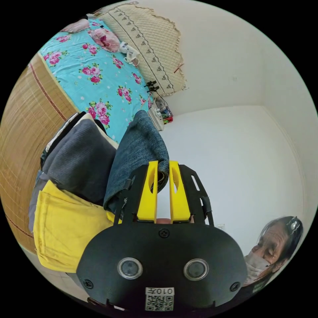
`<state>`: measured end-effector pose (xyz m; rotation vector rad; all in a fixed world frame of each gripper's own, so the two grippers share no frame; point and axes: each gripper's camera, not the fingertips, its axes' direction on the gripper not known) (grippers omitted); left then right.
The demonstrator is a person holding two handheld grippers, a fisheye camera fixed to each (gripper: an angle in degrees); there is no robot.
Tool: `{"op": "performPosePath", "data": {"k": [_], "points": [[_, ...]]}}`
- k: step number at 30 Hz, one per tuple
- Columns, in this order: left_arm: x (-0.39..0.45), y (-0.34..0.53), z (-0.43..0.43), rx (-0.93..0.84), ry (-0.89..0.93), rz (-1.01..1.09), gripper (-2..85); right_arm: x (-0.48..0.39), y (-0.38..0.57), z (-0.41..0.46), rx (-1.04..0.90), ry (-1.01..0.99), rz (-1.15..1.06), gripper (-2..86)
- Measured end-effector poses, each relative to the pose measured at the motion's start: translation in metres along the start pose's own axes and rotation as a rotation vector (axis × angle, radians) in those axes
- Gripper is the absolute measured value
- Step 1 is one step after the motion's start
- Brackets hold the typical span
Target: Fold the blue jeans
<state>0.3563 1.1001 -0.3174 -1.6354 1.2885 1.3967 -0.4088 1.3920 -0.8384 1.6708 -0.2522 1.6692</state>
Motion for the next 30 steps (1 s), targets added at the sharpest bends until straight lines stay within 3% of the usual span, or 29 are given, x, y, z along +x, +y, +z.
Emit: {"op": "performPosePath", "data": {"k": [6,20,23,27,30], "points": [[0.03,0.001,0.029,-0.034,-0.021,0.054,5.2,0.023,-0.002,0.001,0.108,-0.174,0.029,25.1],[0.037,0.005,0.049,-0.039,0.036,-0.006,5.3,0.051,-0.006,0.01,0.186,-0.318,0.039,28.1],[0.037,0.013,0.04,-0.026,0.042,0.005,5.4,0.068,-0.016,0.01,0.145,-0.295,0.135,22.7],[0.031,0.011,0.016,0.007,0.015,0.016,5.6,0.052,-0.013,-0.017,0.178,-0.236,-0.003,9.4],[0.023,-0.001,0.001,0.029,0.053,0.011,6.0,-0.007,-0.012,-0.032,0.186,-0.1,-0.164,6.7]]}}
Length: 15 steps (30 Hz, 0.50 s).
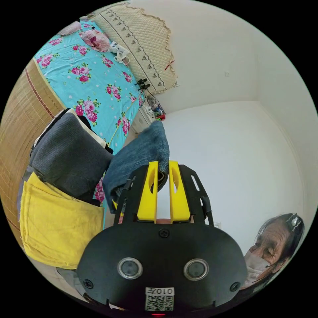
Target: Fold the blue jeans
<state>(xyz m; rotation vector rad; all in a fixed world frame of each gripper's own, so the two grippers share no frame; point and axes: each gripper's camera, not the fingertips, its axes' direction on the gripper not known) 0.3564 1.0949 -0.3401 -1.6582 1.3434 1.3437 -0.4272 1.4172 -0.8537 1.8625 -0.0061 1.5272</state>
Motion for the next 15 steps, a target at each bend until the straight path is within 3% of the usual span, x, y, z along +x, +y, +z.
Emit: {"op": "performPosePath", "data": {"k": [4,9,12,14,15], "points": [[0.008,-0.019,-0.031,0.074,0.053,0.059,6.7,-0.094,-0.007,0.018,-0.072,0.038,-0.268,5.2],[-0.032,-0.034,-0.063,0.12,0.123,0.126,7.8,-0.12,0.006,0.045,-0.126,0.15,-0.455,4.4],[-0.121,-0.034,-0.073,0.101,0.058,0.063,7.6,-0.055,0.002,0.044,-0.121,0.267,-0.292,4.2],[-0.225,-0.009,-0.074,0.09,0.036,-0.281,7.1,-0.002,-0.005,0.039,-0.119,0.346,-0.136,4.5],[-0.246,-0.001,-0.075,0.089,0.026,-0.35,6.9,0.03,-0.009,0.033,-0.106,0.368,-0.021,4.8]]}}
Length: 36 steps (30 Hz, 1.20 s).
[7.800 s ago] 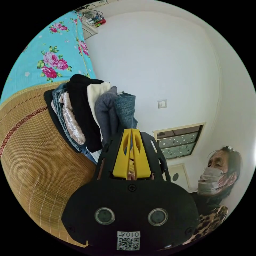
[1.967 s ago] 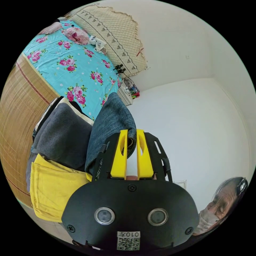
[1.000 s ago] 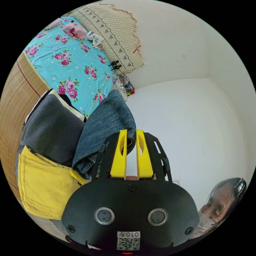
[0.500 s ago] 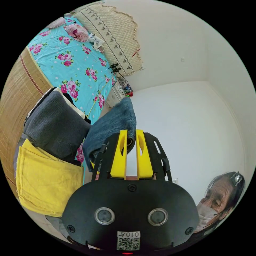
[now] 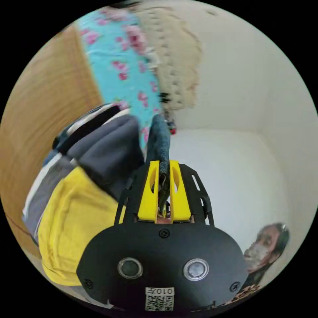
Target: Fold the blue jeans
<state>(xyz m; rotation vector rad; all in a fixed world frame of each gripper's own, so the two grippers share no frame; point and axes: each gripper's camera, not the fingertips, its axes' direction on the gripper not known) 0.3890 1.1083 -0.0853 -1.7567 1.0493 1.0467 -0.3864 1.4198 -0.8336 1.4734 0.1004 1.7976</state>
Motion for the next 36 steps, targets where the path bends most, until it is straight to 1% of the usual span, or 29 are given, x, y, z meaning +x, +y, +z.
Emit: {"op": "performPosePath", "data": {"k": [1,2,4,6,8,10,11,13,15,17,18,20,21,22,23,24,25,26,29,32,33,34,36], "points": [[-0.035,0.003,-0.004,0.015,-0.018,-0.122,6.6,0.024,0.0,0.002,-0.002,-0.029,0.072,5.2],[-0.051,0.004,-0.006,0.012,0.032,-0.141,6.4,0.031,0.0,0.003,0.0,-0.052,0.081,5.1],[-0.045,-0.001,-0.008,0.004,0.045,-0.087,6.3,0.031,0.001,0.003,-0.008,-0.092,0.05,4.6],[-0.016,-0.014,-0.007,-0.024,-0.004,-0.004,6.3,0.012,-0.003,0.004,-0.013,-0.11,0.014,4.2],[0.045,-0.029,-0.001,-0.063,0.011,0.165,6.5,-0.015,-0.008,0.003,-0.009,-0.172,-0.058,3.8],[0.093,-0.036,0.002,-0.077,0.009,0.269,6.8,-0.056,-0.011,-0.001,-0.004,-0.295,-0.171,3.5],[0.119,-0.038,0.002,-0.084,0.025,0.332,7.0,-0.067,-0.012,-0.003,-0.006,-0.31,-0.206,3.5],[0.148,-0.037,-0.001,-0.08,0.068,0.409,7.4,-0.105,-0.008,-0.009,-0.021,-0.325,-0.349,3.5],[0.16,-0.032,-0.008,-0.07,0.117,0.457,7.5,-0.117,-0.003,-0.012,-0.047,-0.335,-0.417,3.7],[0.146,-0.023,-0.023,-0.034,0.094,0.469,7.5,-0.112,0.0,-0.012,-0.068,-0.308,-0.428,4.2],[0.136,-0.022,-0.027,-0.024,0.072,0.455,7.5,-0.099,-0.001,-0.011,-0.074,-0.258,-0.404,4.9],[0.07,-0.026,-0.033,0.0,-0.063,0.302,7.0,-0.068,-0.01,-0.004,-0.089,-0.147,-0.302,6.2],[0.048,-0.029,-0.034,0.004,-0.107,0.247,6.9,-0.037,-0.021,0.002,-0.127,-0.057,-0.138,7.1],[0.003,-0.034,-0.036,-0.005,-0.165,0.106,6.5,-0.006,-0.027,0.004,-0.153,0.015,0.045,7.7],[-0.035,-0.034,-0.043,-0.006,-0.113,0.009,6.0,0.005,-0.027,0.001,-0.146,0.043,0.09,8.0],[-0.05,-0.033,-0.046,-0.007,-0.035,-0.025,5.8,0.015,-0.025,-0.008,-0.138,0.057,0.093,7.9],[-0.065,-0.028,-0.049,-0.017,0.099,-0.045,5.3,0.019,-0.022,-0.017,-0.16,0.029,0.068,7.6],[-0.064,-0.023,-0.052,-0.04,0.138,-0.002,4.6,0.019,-0.019,-0.023,-0.165,0.015,0.051,7.4],[-0.05,-0.007,-0.072,-0.057,0.129,0.114,2.5,0.021,-0.008,-0.064,-0.141,0.014,0.015,5.5],[-0.047,0.022,-0.117,0.03,0.166,0.19,0.7,0.016,-0.001,-0.114,-0.08,-0.008,-0.034,3.3],[-0.046,0.028,-0.127,0.054,0.145,0.19,0.5,0.006,0.001,-0.132,-0.026,-0.063,-0.117,3.1],[-0.039,0.041,-0.141,0.115,0.088,0.212,0.3,-0.008,-0.001,-0.144,0.011,-0.153,-0.223,2.9],[-0.011,0.048,-0.136,0.111,0.092,0.321,0.1,-0.033,-0.01,-0.138,-0.006,-0.26,-0.363,2.7]]}}
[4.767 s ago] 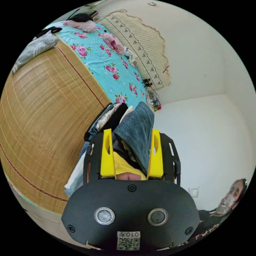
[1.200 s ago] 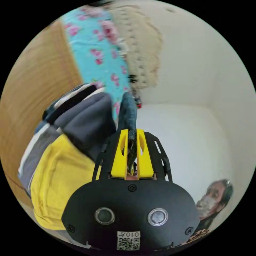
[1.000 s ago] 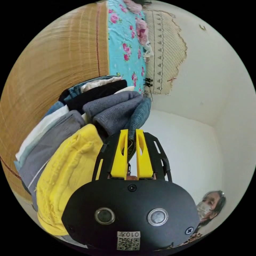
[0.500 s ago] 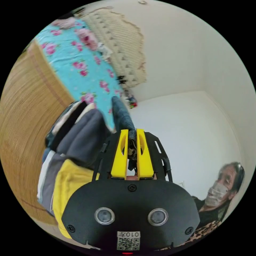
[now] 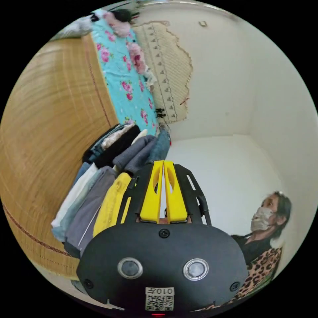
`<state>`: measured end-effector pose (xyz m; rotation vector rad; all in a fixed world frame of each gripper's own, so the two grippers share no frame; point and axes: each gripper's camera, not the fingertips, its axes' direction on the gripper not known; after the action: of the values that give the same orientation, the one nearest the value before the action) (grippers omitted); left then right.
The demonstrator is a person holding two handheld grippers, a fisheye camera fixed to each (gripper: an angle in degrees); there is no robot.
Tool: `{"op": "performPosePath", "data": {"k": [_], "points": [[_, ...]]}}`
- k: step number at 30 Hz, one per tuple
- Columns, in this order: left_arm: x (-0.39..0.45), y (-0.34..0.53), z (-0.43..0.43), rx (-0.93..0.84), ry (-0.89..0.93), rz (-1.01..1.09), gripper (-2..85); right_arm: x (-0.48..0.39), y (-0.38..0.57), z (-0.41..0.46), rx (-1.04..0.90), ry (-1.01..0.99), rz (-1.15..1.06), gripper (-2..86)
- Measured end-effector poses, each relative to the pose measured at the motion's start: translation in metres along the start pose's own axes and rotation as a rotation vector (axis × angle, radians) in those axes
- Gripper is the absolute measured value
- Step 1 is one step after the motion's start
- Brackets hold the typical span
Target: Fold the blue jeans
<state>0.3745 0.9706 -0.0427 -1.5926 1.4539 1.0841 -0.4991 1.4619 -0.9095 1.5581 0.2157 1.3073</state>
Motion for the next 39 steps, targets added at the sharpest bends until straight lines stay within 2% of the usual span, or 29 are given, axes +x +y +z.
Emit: {"op": "performPosePath", "data": {"k": [4,7,10,13,15,17,20,27,31,33,35,36,38,39], "points": [[0.065,-0.034,0.091,-0.088,0.092,0.241,-0.1,-0.019,-0.043,0.088,-0.174,-0.111,-0.168,2.4],[0.085,-0.063,0.148,-0.105,0.153,0.28,-0.1,-0.022,-0.062,0.137,-0.232,-0.166,-0.198,2.2],[0.092,-0.086,0.185,-0.112,0.159,0.346,-0.1,-0.024,-0.077,0.162,-0.262,-0.123,-0.249,2.0],[0.06,-0.104,0.209,-0.107,0.083,0.317,-0.1,-0.009,-0.092,0.174,-0.297,-0.01,-0.27,1.9],[0.02,-0.107,0.221,-0.134,-0.066,0.237,-0.1,0.013,-0.1,0.17,-0.287,0.079,-0.247,1.8],[-0.038,-0.107,0.216,-0.086,0.052,0.122,-0.2,0.046,-0.106,0.162,-0.237,0.06,-0.147,1.7],[-0.076,-0.109,0.214,-0.002,0.137,0.03,-0.1,0.05,-0.118,0.167,-0.238,0.137,-0.232,1.7],[-0.08,-0.122,0.24,-0.037,0.119,0.007,-0.1,0.05,-0.151,0.167,-0.224,0.208,-0.174,1.5],[-0.058,-0.11,0.236,-0.043,0.093,-0.06,-0.1,0.035,-0.159,0.162,-0.258,0.167,-0.102,1.6],[-0.034,-0.097,0.224,-0.024,0.132,-0.089,-0.1,0.019,-0.155,0.153,-0.258,0.119,-0.038,1.7],[0.01,-0.077,0.197,0.002,0.213,-0.06,-0.1,-0.012,-0.143,0.14,-0.26,0.094,-0.082,1.7],[0.024,-0.072,0.189,0.0,0.187,-0.025,-0.1,-0.033,-0.135,0.133,-0.292,0.126,-0.127,1.7],[0.093,-0.05,0.172,-0.053,-0.07,0.2,-0.2,-0.055,-0.12,0.125,-0.31,0.237,-0.158,1.7],[0.109,-0.043,0.174,-0.075,-0.119,0.259,-0.2,-0.064,-0.112,0.123,-0.326,0.262,-0.18,1.7]]}}
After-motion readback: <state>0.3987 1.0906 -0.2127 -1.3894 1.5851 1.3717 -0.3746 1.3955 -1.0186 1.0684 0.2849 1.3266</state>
